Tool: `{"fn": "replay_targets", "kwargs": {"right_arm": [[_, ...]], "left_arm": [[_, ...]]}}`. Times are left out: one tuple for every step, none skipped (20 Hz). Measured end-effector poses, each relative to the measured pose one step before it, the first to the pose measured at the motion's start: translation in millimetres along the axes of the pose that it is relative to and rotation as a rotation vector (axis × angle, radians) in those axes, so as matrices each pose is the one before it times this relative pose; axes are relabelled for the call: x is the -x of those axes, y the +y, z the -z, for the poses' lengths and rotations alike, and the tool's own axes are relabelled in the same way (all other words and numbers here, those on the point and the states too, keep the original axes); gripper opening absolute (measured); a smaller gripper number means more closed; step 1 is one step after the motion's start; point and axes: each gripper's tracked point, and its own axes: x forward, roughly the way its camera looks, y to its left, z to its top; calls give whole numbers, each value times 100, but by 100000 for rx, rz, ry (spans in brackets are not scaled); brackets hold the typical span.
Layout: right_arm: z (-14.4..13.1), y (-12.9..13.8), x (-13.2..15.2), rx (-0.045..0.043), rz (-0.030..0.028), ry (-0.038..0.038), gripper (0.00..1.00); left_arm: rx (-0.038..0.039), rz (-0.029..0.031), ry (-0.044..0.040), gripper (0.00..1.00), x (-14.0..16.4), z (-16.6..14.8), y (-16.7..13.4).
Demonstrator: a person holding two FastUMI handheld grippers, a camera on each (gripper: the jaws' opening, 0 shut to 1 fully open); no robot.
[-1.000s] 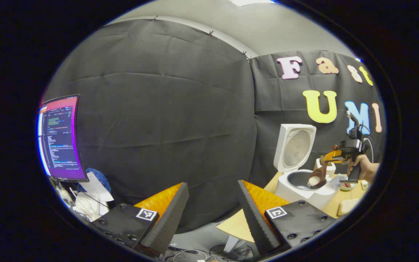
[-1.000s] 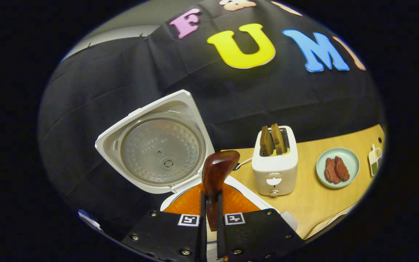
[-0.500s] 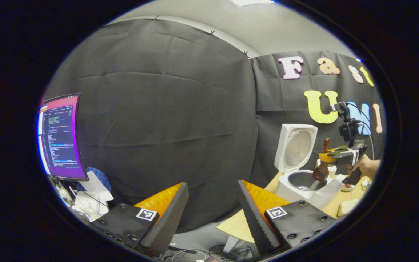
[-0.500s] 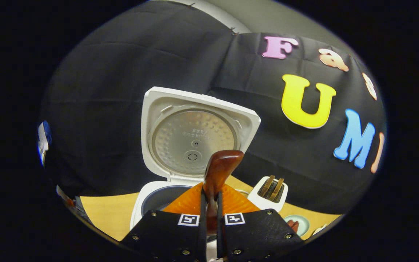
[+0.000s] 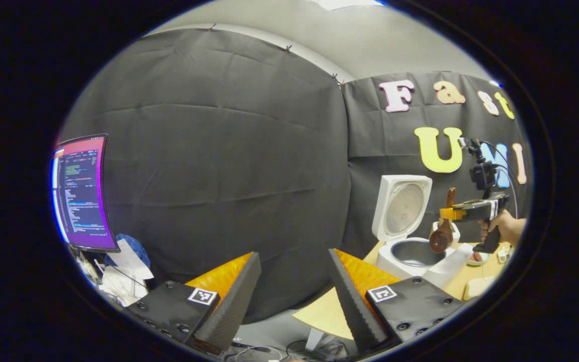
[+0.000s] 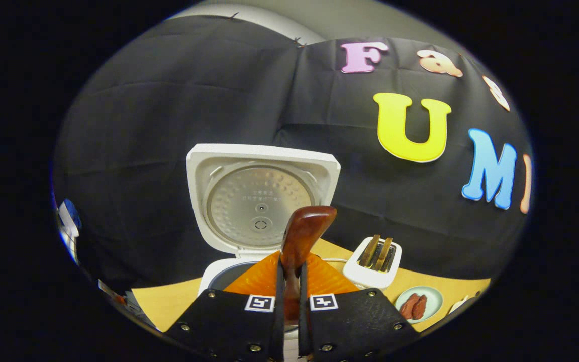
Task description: Close the left gripper, press the button to open the rice cooker; take a wooden spoon from the chopstick holder with the right hand, scoop a spoonful of rice and pour it into the rice cooker, then put the wooden spoon back into the chopstick holder.
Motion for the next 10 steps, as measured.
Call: {"fn": "replay_targets", "kwargs": {"right_arm": [[-649,-182,412,-4646,-578,-400,11],[-404,-375,497,-4807,-299,-183,11],[-288,-443,649,-5677,-599,-188,11],[-288,-444,722,-6547,-1046,-357,11],[-290,-497,538,-7158,-1313,-632,11],[-429,-580,594,-7116,-1007,-782,11],[-494,-663,656,-5994,-468,-788,11],[-779,-690,995,-4591,236,-1122,11],[-621,-679,1018,-3109,558,-1246,11],[-874,-971,857,-1944,745,-1111,11]], "left_arm": [[120,436,-343,89,164,-198,-213],[83,518,-382,89,123,-184,-313],[53,672,-352,89,62,-219,-479],[-32,799,-409,91,54,-351,-604],[-175,967,-478,92,-146,-379,-700],[-214,1096,-628,94,-2,-136,-688],[-233,1199,-717,95,96,-337,-679],[-190,1196,-619,96,205,-323,-483],[-120,1142,-475,97,198,-261,-605],[-91,1559,-481,97,123,-256,-850]]}}
